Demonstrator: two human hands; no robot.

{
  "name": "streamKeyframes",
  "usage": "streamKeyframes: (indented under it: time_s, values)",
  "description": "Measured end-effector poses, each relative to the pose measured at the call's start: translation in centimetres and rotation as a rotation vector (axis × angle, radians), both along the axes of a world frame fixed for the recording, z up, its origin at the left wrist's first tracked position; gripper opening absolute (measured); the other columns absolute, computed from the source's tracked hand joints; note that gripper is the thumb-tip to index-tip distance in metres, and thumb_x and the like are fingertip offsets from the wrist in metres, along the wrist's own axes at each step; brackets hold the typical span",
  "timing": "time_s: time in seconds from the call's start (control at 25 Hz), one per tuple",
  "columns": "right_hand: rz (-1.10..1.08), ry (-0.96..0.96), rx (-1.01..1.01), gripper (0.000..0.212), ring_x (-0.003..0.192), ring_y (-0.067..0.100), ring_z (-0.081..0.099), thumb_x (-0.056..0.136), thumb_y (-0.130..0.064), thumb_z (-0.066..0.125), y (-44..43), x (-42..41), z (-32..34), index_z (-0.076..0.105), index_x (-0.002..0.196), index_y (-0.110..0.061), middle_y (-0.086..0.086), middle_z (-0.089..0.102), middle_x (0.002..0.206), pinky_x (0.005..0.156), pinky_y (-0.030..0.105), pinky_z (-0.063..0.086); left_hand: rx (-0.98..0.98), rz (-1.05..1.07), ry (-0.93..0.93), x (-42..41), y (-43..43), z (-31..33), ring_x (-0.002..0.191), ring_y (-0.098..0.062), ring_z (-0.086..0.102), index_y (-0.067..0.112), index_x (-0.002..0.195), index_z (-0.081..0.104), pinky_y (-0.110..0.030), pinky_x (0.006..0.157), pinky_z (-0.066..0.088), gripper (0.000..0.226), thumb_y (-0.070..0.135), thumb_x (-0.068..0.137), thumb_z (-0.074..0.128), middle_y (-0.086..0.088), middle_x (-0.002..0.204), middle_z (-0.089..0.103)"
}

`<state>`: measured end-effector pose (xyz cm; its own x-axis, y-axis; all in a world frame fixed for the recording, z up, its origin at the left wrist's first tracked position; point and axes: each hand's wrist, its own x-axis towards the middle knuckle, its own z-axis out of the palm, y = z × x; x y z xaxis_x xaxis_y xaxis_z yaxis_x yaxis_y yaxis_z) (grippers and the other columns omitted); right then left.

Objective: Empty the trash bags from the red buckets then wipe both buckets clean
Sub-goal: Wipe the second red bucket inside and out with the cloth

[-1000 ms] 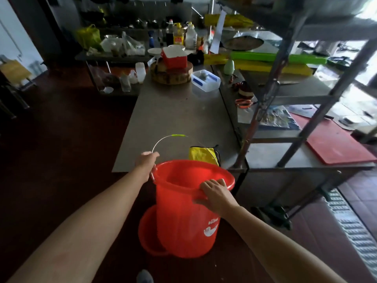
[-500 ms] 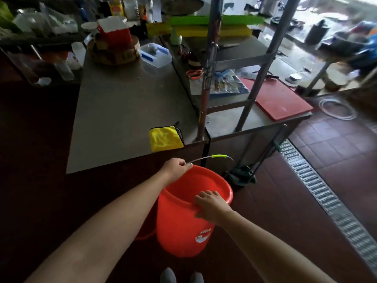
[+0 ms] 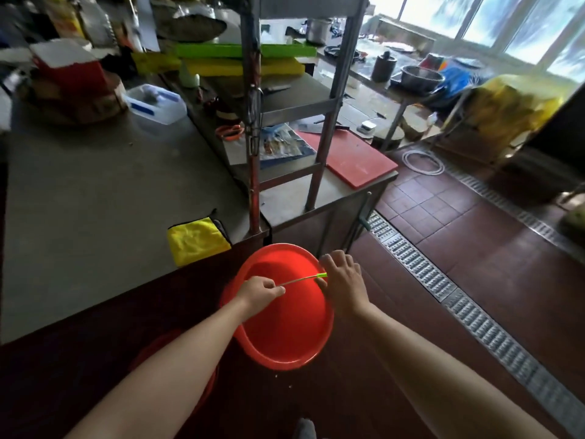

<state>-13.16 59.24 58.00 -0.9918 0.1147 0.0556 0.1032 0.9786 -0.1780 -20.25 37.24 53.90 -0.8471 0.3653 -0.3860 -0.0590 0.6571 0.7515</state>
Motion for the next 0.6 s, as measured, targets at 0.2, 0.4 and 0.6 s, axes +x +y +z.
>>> streamKeyframes:
  time_s: [0.2,0.4,0.6]
  values:
    - [0.019,-0.212,-0.055,0.018,0.113,0.02,0.062,0.091,-0.036,0.064,2.1,-4.6,-1.4,0.074,0.106,-0.03,-0.005,0.068,0.114,0.101,0.034,0.039,-0.022,-0.013,0.055,-2.1,-0.2,0.0,0.045,0.0,0.043,0.02,0.056,0.059,-0.022,0.048,0.031,0.039,0.041,0.086,0.071,0.014,0.046,0.047]
    - [0.102,-0.414,-0.121,0.02,0.098,0.029,0.067,0.094,-0.037,0.059,0.6,-9.2,-4.8,0.07,0.105,-0.024,0.004,0.071,0.106,0.072,0.03,0.048,-0.188,-0.024,0.093,-3.4,-0.7,-1.4,0.078,-0.007,0.062,0.025,0.086,0.074,-0.025,0.074,0.049,0.018,0.04,0.09,0.066,0.01,0.078,0.065]
    - [0.332,-0.538,-0.14,0.023,0.093,0.024,0.068,0.094,-0.039,0.057,-1.7,-12.1,-10.3,0.07,0.101,-0.021,0.0,0.072,0.102,0.066,0.029,0.046,-0.291,0.076,0.041,-2.9,0.5,-6.0,0.092,-0.008,0.061,0.036,0.099,0.066,-0.035,0.088,0.049,0.01,0.038,0.094,0.057,0.017,0.097,0.063]
